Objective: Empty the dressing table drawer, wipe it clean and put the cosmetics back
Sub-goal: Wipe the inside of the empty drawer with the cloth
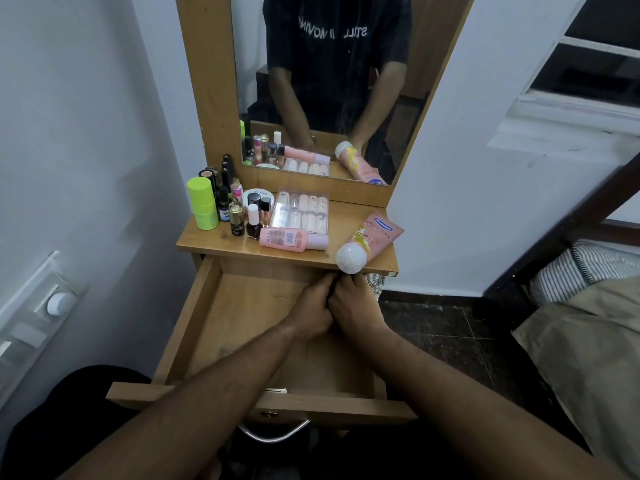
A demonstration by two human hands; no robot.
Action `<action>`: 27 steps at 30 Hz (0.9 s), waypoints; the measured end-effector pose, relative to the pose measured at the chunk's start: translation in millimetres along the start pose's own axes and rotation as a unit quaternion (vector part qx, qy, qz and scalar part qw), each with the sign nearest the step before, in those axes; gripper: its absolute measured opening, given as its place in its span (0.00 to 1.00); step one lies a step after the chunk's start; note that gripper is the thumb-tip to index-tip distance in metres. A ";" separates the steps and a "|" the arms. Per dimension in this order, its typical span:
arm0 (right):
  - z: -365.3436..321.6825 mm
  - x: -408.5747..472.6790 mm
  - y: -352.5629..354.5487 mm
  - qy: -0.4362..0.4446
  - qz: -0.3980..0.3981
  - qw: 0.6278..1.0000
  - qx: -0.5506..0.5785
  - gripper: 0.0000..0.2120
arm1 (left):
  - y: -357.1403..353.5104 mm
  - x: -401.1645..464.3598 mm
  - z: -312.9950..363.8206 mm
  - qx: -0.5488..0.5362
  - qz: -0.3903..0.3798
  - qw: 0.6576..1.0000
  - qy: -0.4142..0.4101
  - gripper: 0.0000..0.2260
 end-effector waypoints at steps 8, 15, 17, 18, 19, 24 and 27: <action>-7.9 -7.6 6.8 0.059 -0.022 0.997 0.052 0.12 | 9.3 -8.6 -6.7 0.024 -0.101 0.994 0.042 0.24; -21.9 -34.9 21.5 0.112 -0.128 0.973 0.157 0.10 | 4.5 -25.1 0.2 0.108 -0.271 0.954 0.068 0.17; -25.6 -42.7 25.4 0.120 -0.212 0.947 0.210 0.13 | -1.4 -32.5 1.3 0.161 -0.335 0.924 0.088 0.14; -27.3 -45.2 27.2 0.127 -0.250 0.933 0.226 0.13 | -3.2 -36.5 2.4 0.176 -0.354 0.913 0.098 0.14; -28.4 -46.9 28.8 0.137 -0.277 0.924 0.225 0.14 | -4.5 -39.8 3.2 0.182 -0.365 0.907 0.109 0.14; -30.2 -42.3 38.8 0.180 -0.332 0.905 0.194 0.14 | 4.4 -47.5 7.0 0.134 -0.360 0.911 0.147 0.16; -24.1 -43.1 40.5 0.158 -0.309 0.905 0.247 0.14 | 10.9 -48.7 6.0 0.088 -0.345 0.920 0.164 0.17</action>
Point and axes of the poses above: each hand's wrist, its own x-axis towards the middle knuckle, its own y-axis out of the back of the hand, z = x × y, the point moved 3 cm from there along x, towards the middle knuckle, and after that the axes turned 2 degrees about z, right-handed, at the moved point
